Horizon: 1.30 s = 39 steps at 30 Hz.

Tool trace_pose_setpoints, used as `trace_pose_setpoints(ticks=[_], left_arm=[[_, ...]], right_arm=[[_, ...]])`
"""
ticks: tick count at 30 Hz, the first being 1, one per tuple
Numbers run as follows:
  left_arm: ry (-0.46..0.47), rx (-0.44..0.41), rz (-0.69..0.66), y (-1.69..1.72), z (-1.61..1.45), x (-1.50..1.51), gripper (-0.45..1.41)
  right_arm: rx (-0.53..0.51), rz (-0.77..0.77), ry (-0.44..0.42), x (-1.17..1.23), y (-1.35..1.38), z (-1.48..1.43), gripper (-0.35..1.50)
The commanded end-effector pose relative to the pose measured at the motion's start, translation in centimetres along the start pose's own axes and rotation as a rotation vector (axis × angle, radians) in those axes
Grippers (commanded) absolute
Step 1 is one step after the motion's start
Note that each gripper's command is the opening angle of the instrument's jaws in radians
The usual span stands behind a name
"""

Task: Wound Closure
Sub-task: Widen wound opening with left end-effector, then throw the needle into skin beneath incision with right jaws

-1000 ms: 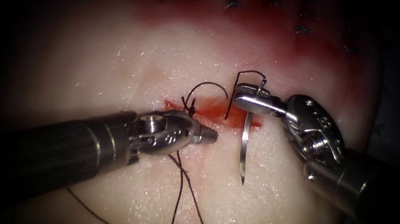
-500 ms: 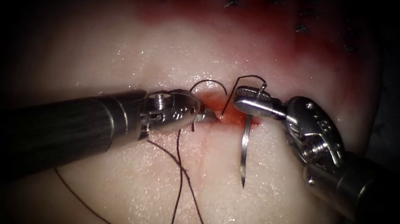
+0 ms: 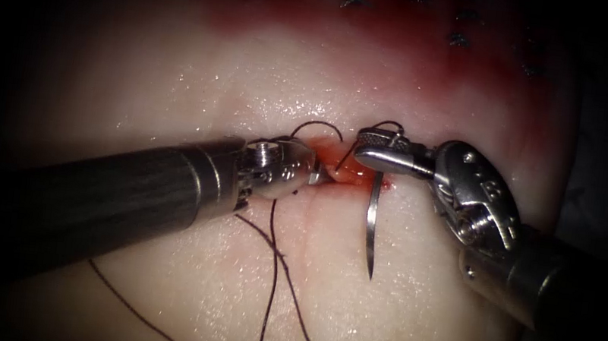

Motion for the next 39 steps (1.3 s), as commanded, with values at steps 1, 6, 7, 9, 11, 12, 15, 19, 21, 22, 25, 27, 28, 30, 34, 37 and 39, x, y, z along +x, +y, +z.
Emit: trace_pose_setpoints(ticks=[1,6,7,9,11,12,15,19,21,22,25,27,28,30,34,37,39], left_arm=[[-0.013,-0.007,-0.005,-0.01,0.03,0.03,0.08],[-0.038,-0.036,-0.021,0.10,-0.06,0.02,0.47],[-0.038,-0.037,-0.021,0.10,-0.07,0.02,0.53],[-0.038,-0.038,-0.027,0.11,-0.08,0.02,0.65],[-0.037,-0.038,-0.038,0.12,-0.09,0.01,0.69],[-0.037,-0.039,-0.037,0.12,-0.09,0.01,0.72],[-0.035,-0.041,-0.049,0.12,-0.09,0.01,0.73],[-0.026,-0.052,-0.061,0.12,-0.09,0.01,0.74],[-0.020,-0.058,-0.073,0.12,-0.09,0.02,0.75],[-0.019,-0.059,-0.073,0.12,-0.10,0.02,0.75],[-0.011,-0.069,-0.079,0.14,-0.11,0.03,0.75],[-0.003,-0.080,-0.079,0.15,-0.12,0.03,0.75],[-0.001,-0.083,-0.079,0.16,-0.13,0.04,0.75],[0.000,-0.084,-0.079,0.17,-0.14,0.05,0.75],[0.002,-0.088,-0.079,0.19,-0.15,0.06,0.75],[0.011,-0.099,-0.083,0.22,-0.16,0.06,0.75],[0.013,-0.103,-0.082,0.23,-0.18,0.07,0.76]], right_arm=[[-0.005,-0.030,0.002,-0.08,0.11,0.05,-0.35],[-0.019,-0.132,0.037,-0.15,0.31,0.07,-0.35],[-0.021,-0.153,0.037,-0.17,0.34,0.08,-0.35],[-0.028,-0.168,0.053,-0.24,0.38,0.10,-0.35],[-0.033,-0.196,0.054,-0.32,0.40,0.12,-0.35],[-0.035,-0.201,0.058,-0.35,0.41,0.14,-0.35],[-0.044,-0.221,0.068,-0.45,0.42,0.18,-0.35],[-0.057,-0.289,0.076,-0.57,0.41,0.25,-0.35],[-0.059,-0.360,0.074,-0.61,0.42,0.28,-0.35],[-0.060,-0.374,0.071,-0.63,0.44,0.29,-0.35],[-0.053,-0.452,0.079,-0.69,0.47,0.32,-0.35],[-0.057,-0.488,0.068,-0.74,0.50,0.34,-0.35],[-0.059,-0.495,0.066,-0.75,0.51,0.35,-0.35],[-0.062,-0.516,0.062,-0.77,0.54,0.35,-0.35],[-0.066,-0.546,0.057,-0.82,0.58,0.36,-0.35],[-0.060,-0.598,0.051,-0.88,0.55,0.36,-0.35],[-0.044,-0.637,0.048,-0.88,0.53,0.36,-0.35]])
